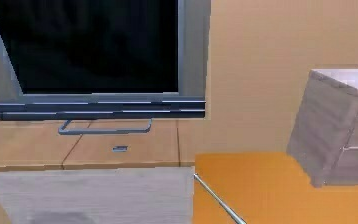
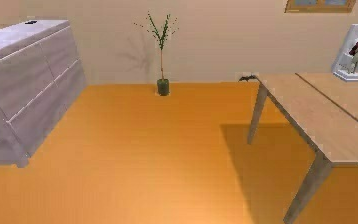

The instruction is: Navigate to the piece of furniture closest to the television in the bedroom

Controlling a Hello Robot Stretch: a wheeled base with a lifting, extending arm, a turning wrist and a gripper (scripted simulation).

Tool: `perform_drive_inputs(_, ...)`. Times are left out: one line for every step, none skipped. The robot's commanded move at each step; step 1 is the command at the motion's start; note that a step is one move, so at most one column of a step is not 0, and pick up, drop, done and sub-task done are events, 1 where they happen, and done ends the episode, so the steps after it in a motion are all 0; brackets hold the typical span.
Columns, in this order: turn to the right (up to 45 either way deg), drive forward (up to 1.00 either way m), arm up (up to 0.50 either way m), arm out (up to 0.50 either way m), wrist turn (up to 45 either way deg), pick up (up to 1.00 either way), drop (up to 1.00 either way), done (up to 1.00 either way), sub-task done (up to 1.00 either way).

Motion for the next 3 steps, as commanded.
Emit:
perform_drive_inputs(-24.0, 0.00, 0.00, 0.00, 0.0, 0.00, 0.00, 0.00, 0.00)
perform_drive_inputs(0.0, 0.05, 0.00, 0.00, 0.0, 0.00, 0.00, 0.00, 0.00)
perform_drive_inputs(0.0, 0.00, 0.00, 0.00, 0.0, 0.00, 0.00, 1.00, 0.00)
